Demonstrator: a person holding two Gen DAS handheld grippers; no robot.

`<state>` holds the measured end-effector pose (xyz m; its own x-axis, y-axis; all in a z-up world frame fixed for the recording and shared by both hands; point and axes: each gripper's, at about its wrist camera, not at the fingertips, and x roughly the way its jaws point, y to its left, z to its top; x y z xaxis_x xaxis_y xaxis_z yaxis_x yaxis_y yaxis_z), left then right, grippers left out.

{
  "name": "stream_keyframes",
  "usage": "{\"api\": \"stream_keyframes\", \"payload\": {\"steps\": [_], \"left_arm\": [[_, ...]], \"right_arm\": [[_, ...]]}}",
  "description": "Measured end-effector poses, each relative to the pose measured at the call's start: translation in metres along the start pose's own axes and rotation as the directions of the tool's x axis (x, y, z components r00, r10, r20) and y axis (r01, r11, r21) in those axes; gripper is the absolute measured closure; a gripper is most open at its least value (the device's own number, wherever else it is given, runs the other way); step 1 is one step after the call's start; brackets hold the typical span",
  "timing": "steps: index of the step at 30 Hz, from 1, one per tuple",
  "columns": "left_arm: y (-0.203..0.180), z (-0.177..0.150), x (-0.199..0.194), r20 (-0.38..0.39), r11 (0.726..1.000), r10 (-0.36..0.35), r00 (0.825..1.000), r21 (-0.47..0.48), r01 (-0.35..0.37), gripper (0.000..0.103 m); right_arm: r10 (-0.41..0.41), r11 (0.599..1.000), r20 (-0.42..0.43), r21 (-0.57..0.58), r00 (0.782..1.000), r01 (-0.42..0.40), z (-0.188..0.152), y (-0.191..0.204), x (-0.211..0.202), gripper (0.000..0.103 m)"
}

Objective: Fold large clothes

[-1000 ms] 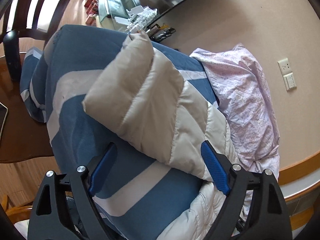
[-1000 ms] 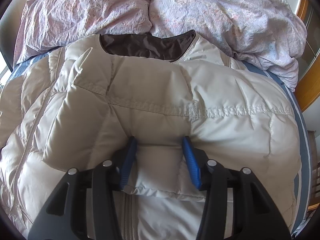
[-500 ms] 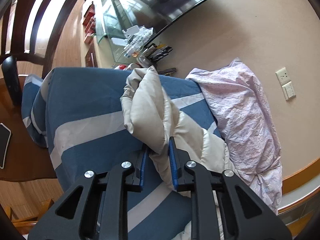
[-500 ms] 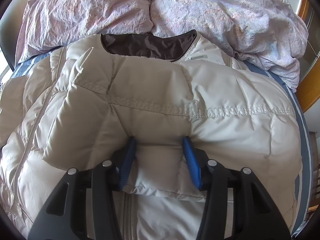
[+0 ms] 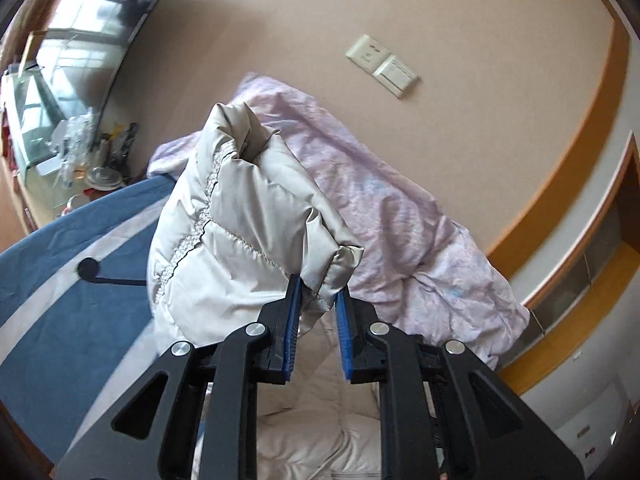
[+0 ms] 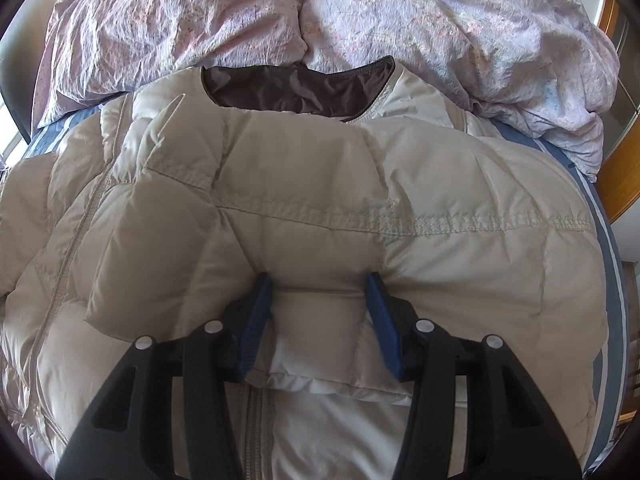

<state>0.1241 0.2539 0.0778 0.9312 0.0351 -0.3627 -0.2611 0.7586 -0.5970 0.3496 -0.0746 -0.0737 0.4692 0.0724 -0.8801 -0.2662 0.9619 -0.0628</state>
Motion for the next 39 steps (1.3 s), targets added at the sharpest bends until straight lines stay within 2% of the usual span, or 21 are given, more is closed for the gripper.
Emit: {"api": "stream_keyframes", "payload": {"steps": [8, 13, 17, 22, 28, 33, 37, 39], "left_arm": [[-0.079, -0.033, 0.052, -0.132, 0.982, -0.139, 0.981, 0.107, 0.153, 0.087], [-0.12, -0.058, 0.076, -0.209, 0.961, -0.206, 0.956, 0.142, 0.238, 0.087], [-0.139, -0.081, 0.093, -0.274, 0.949, -0.229, 0.934, 0.151, 0.276, 0.087], [-0.152, -0.106, 0.119, -0.358, 0.943, -0.25, 0.9, 0.12, 0.31, 0.087], [-0.164, -0.134, 0.145, -0.442, 0.94, -0.268, 0.856, 0.077, 0.334, 0.087], [-0.176, -0.153, 0.16, -0.487, 0.936, -0.256, 0.835, 0.091, 0.34, 0.087], [-0.175, -0.168, 0.175, -0.541, 0.941, -0.229, 0.809, 0.089, 0.326, 0.086], [-0.173, -0.176, 0.18, -0.572, 0.946, -0.212, 0.792, 0.084, 0.314, 0.084]], "right_arm": [[0.012, 1.0, 0.001, 0.012, 1.0, -0.012, 0.001, -0.002, 0.0, 0.053], [0.024, 0.999, 0.002, 0.023, 1.0, -0.024, 0.001, -0.004, 0.0, 0.053], [0.036, 0.999, 0.005, 0.034, 0.999, -0.036, 0.0, -0.005, 0.0, 0.053], [0.063, 0.996, 0.001, 0.056, 0.998, -0.063, 0.001, -0.009, 0.0, 0.052], [0.143, 0.984, -0.004, 0.108, 0.99, -0.142, 0.0, -0.025, -0.002, 0.052], [0.168, 0.977, 0.012, 0.132, 0.986, -0.168, -0.005, -0.035, -0.01, 0.053], [0.12, 0.979, 0.062, 0.158, 0.991, -0.128, -0.012, -0.052, -0.027, 0.053], [0.051, 0.98, 0.103, 0.184, 0.993, -0.069, -0.015, -0.068, -0.039, 0.053]]}}
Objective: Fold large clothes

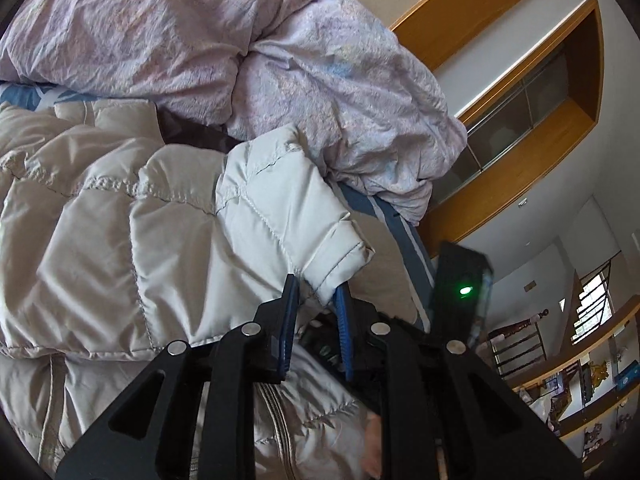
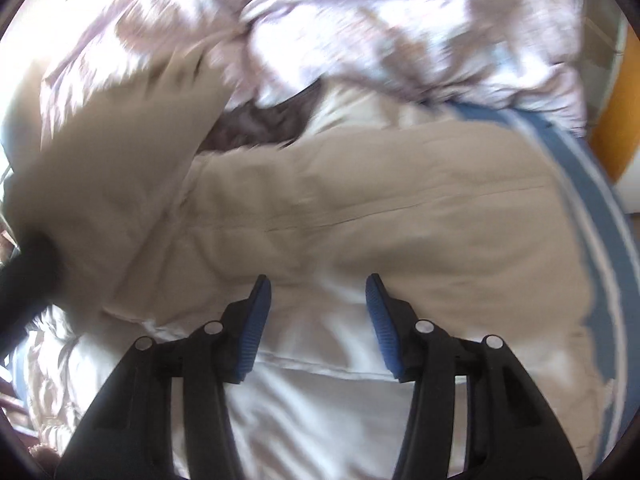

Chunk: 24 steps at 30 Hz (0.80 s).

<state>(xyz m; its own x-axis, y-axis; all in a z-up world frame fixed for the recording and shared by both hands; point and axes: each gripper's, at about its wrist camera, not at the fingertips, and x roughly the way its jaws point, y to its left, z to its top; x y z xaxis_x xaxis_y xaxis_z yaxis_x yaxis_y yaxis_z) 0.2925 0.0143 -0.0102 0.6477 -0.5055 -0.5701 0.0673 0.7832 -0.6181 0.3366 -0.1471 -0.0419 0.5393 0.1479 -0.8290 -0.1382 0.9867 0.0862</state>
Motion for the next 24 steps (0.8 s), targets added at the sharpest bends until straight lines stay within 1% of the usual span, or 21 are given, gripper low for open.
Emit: {"api": "stream_keyframes", "payload": {"steps": [1, 2, 3, 5, 6, 9, 10, 12, 14, 15, 17, 19, 21, 24], "left_arm": [[-0.001, -0.003, 0.004, -0.028, 1.0, -0.002, 1.0, 0.004, 0.002, 0.079], [-0.002, -0.005, 0.006, -0.046, 1.0, -0.014, 0.999, 0.005, 0.014, 0.064], [-0.003, -0.007, 0.008, -0.063, 0.999, -0.034, 0.997, 0.003, 0.034, 0.043], [-0.009, -0.012, 0.005, -0.061, 0.997, -0.07, 0.996, 0.014, 0.071, 0.024], [-0.012, -0.012, 0.001, -0.053, 0.997, -0.076, 0.996, 0.028, 0.078, 0.019], [-0.014, -0.012, -0.015, -0.028, 0.997, -0.06, 0.998, 0.055, 0.061, 0.018], [-0.011, -0.011, -0.02, -0.016, 0.998, -0.039, 0.999, 0.057, 0.04, 0.018], [-0.001, -0.009, -0.033, 0.021, 0.996, 0.04, 0.999, 0.074, -0.041, 0.018], [0.011, -0.007, -0.044, 0.056, 0.989, 0.121, 0.991, 0.078, -0.125, 0.018], [0.019, -0.006, -0.049, 0.074, 0.981, 0.171, 0.983, 0.08, -0.177, 0.018], [0.03, -0.004, -0.058, 0.109, 0.956, 0.267, 0.957, 0.095, -0.278, 0.018], [0.04, -0.004, -0.063, 0.143, 0.917, 0.363, 0.921, 0.119, -0.38, 0.018], [0.051, -0.003, -0.064, 0.157, 0.882, 0.433, 0.888, 0.13, -0.453, 0.018], [0.07, -0.002, -0.06, 0.161, 0.832, 0.518, 0.84, 0.134, -0.539, 0.018]], "right_arm": [[-0.02, 1.0, 0.022, 0.015, 1.0, 0.02, 0.001, -0.007, -0.006, 0.053], [-0.034, 0.999, 0.038, 0.031, 0.999, 0.033, 0.002, -0.015, -0.011, 0.053], [-0.044, 0.998, 0.054, 0.051, 0.998, 0.041, 0.003, -0.022, -0.016, 0.053], [-0.045, 0.996, 0.077, 0.08, 0.996, 0.039, 0.007, -0.035, -0.024, 0.053], [-0.043, 0.995, 0.091, 0.091, 0.995, 0.034, 0.008, -0.04, -0.03, 0.053], [-0.016, 0.996, 0.132, 0.088, 0.991, 0.005, 0.009, -0.043, -0.044, 0.053], [-0.004, 0.997, 0.138, 0.079, 0.99, -0.007, 0.009, -0.041, -0.046, 0.053], [0.048, 0.998, 0.149, 0.033, 0.988, -0.054, 0.009, -0.028, -0.051, 0.054], [0.103, 0.995, 0.151, -0.024, 0.983, -0.1, 0.011, -0.009, -0.051, 0.056], [0.13, 0.991, 0.149, -0.056, 0.98, -0.122, 0.01, 0.002, -0.049, 0.057], [0.158, 0.984, 0.153, -0.107, 0.976, -0.142, 0.01, 0.022, -0.047, 0.057], [0.177, 0.977, 0.153, -0.146, 0.972, -0.155, 0.009, 0.038, -0.044, 0.058], [0.188, 0.971, 0.141, -0.177, 0.972, -0.162, 0.009, 0.05, -0.038, 0.058], [0.165, 0.968, 0.112, -0.209, 0.98, -0.139, 0.008, 0.064, -0.024, 0.058]]}}
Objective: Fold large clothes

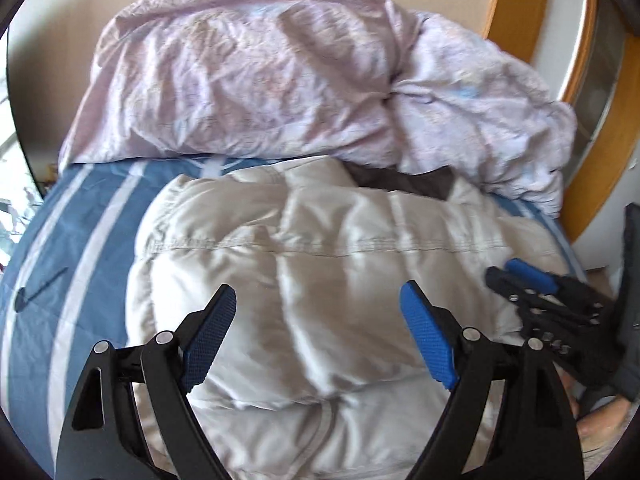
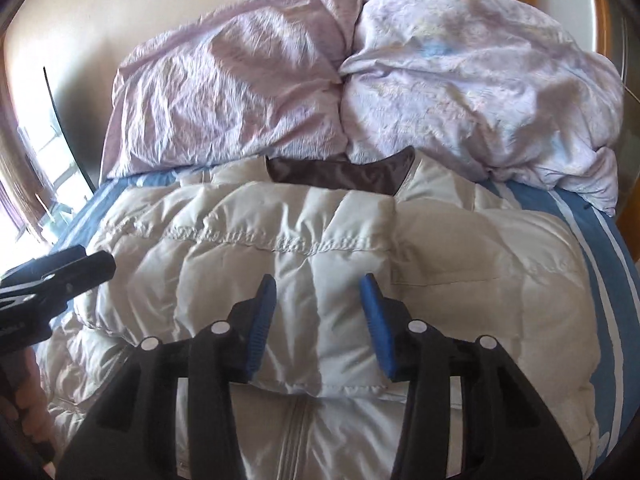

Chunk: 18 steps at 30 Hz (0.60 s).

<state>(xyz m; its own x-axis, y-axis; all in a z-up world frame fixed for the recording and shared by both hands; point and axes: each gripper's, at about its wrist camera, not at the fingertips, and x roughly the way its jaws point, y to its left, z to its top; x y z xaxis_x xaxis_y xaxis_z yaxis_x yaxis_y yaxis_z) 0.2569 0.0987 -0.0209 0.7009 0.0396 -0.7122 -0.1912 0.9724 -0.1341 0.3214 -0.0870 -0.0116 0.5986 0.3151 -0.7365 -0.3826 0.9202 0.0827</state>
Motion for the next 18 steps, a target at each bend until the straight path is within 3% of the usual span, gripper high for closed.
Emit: {"api": "stream_keyframes", "payload": {"steps": [7, 18], "left_arm": [[0.012, -0.011, 0.028, -0.052, 0.999, 0.044, 0.998, 0.018, -0.043, 0.018], [0.003, -0.016, 0.051, -0.098, 0.995, 0.078, 0.992, 0.071, -0.071, 0.014]], "right_arm": [[-0.054, 0.998, -0.059, -0.02, 0.997, 0.053, -0.009, 0.001, 0.027, 0.061], [-0.047, 0.998, -0.133, 0.041, 0.99, 0.053, -0.016, -0.01, 0.052, 0.06]]}}
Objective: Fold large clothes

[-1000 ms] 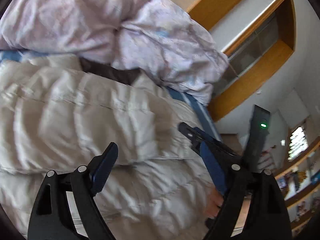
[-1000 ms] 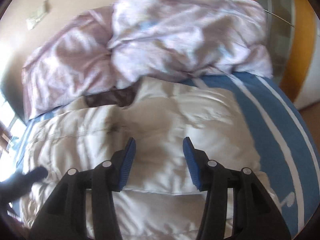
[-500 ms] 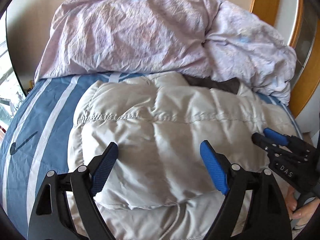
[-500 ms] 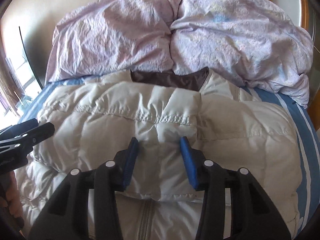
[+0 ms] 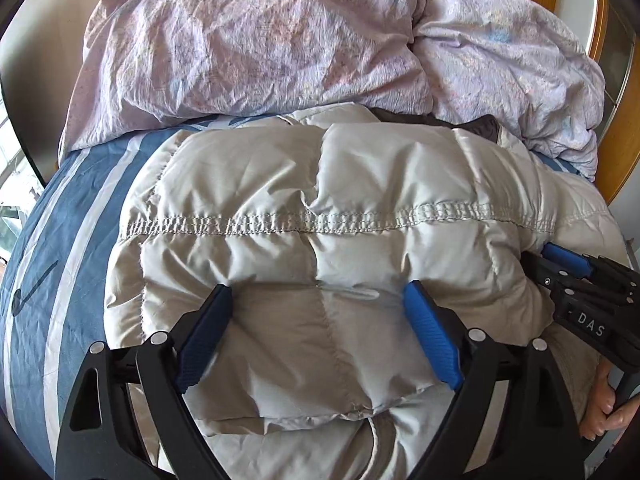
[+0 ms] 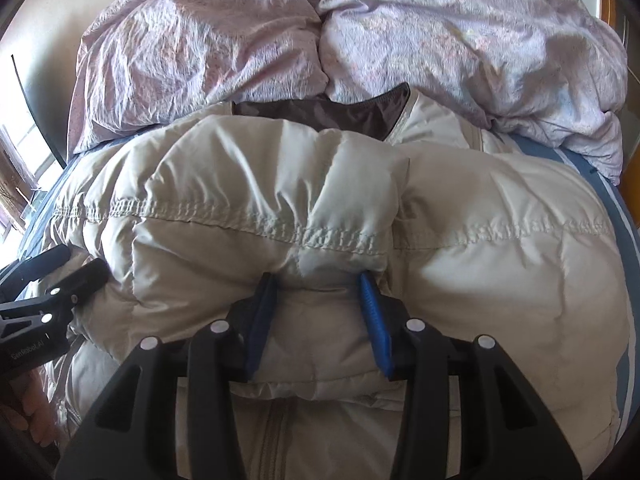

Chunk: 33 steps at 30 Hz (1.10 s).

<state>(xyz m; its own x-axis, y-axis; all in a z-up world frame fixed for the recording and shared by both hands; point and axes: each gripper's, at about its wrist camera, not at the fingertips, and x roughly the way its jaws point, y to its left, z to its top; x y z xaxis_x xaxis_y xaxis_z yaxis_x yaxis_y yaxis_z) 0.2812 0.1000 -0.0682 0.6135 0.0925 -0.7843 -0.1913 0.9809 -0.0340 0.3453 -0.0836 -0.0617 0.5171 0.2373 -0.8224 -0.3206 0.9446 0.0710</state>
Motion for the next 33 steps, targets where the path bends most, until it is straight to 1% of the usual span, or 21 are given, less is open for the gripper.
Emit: {"api": "stream_keyframes", "payload": {"steps": [6, 11, 13, 15, 16, 17, 19, 20, 21, 22, 23, 25, 28, 30, 31, 33], "left_arm": [[-0.001, 0.003, 0.013, -0.037, 1.0, 0.001, 0.999, 0.007, -0.001, 0.012], [0.0, 0.006, 0.02, -0.059, 1.0, -0.007, 0.998, -0.005, 0.007, 0.01], [0.0, 0.005, 0.016, -0.056, 1.0, -0.002, 0.998, 0.006, 0.002, 0.01], [0.003, 0.003, 0.007, -0.048, 1.0, -0.019, 0.999, 0.01, 0.019, 0.01], [0.006, -0.001, -0.002, -0.035, 0.999, -0.038, 0.999, 0.006, 0.039, 0.01], [0.009, -0.003, -0.011, -0.026, 0.998, -0.06, 0.998, 0.004, 0.06, 0.01], [0.018, -0.01, -0.031, -0.007, 0.995, -0.099, 0.995, 0.001, 0.099, 0.01], [0.023, -0.013, -0.04, 0.001, 0.994, -0.112, 0.994, -0.002, 0.112, 0.01], [0.031, -0.018, -0.05, 0.008, 0.992, -0.129, 0.992, -0.004, 0.129, 0.01], [0.04, -0.026, -0.061, 0.011, 0.989, -0.145, 0.989, -0.006, 0.146, 0.01], [0.049, -0.034, -0.07, 0.011, 0.987, -0.158, 0.987, -0.009, 0.158, 0.01], [0.068, -0.051, -0.086, 0.005, 0.983, -0.181, 0.983, -0.02, 0.181, 0.01], [0.1, -0.079, -0.107, -0.001, 0.981, -0.189, 0.982, -0.053, 0.189, 0.01], [0.119, -0.095, -0.116, -0.019, 0.975, -0.211, 0.977, -0.076, 0.209, 0.01], [0.13, -0.105, -0.121, -0.027, 0.967, -0.239, 0.971, -0.093, 0.235, 0.01], [0.145, -0.121, -0.125, -0.04, 0.95, -0.291, 0.956, -0.13, 0.284, 0.01]], "right_arm": [[0.036, 0.999, -0.019, 0.029, 0.999, -0.036, 0.0, -0.007, 0.008, 0.059], [0.049, 0.998, -0.022, 0.038, 0.999, -0.048, 0.001, -0.008, 0.011, 0.059], [0.067, 0.997, -0.033, 0.041, 0.997, -0.065, 0.003, -0.009, 0.009, 0.058], [0.096, 0.995, -0.046, 0.043, 0.994, -0.094, 0.005, -0.012, 0.003, 0.056], [0.12, 0.992, -0.051, 0.055, 0.992, -0.117, 0.005, -0.016, -0.003, 0.051], [0.156, 0.985, -0.048, 0.079, 0.987, -0.152, 0.004, -0.022, -0.011, 0.041], [0.215, 0.97, -0.032, 0.125, 0.976, -0.209, 0.001, -0.033, -0.029, 0.027], [0.232, 0.963, -0.023, 0.143, 0.972, -0.226, -0.003, -0.041, -0.04, 0.027], [0.258, 0.955, -0.018, 0.156, 0.966, -0.252, -0.008, -0.049, -0.052, 0.027], [0.284, 0.946, -0.018, 0.168, 0.959, -0.277, -0.014, -0.058, -0.063, 0.024], [0.3, 0.939, -0.02, 0.181, 0.954, -0.291, -0.02, -0.067, -0.071, 0.02], [0.316, 0.927, -0.019, 0.221, 0.949, -0.304, -0.039, -0.094, -0.092, 0.016], [0.308, 0.911, -0.021, 0.296, 0.951, -0.288, -0.072, -0.141, -0.12, 0.016], [0.288, 0.903, -0.023, 0.34, 0.957, -0.263, -0.093, -0.168, -0.133, 0.016], [0.272, 0.898, -0.031, 0.367, 0.962, -0.243, -0.108, -0.186, -0.142, 0.016], [0.265, 0.885, -0.043, 0.407, 0.963, -0.225, -0.13, -0.211, -0.152, 0.016]]}}
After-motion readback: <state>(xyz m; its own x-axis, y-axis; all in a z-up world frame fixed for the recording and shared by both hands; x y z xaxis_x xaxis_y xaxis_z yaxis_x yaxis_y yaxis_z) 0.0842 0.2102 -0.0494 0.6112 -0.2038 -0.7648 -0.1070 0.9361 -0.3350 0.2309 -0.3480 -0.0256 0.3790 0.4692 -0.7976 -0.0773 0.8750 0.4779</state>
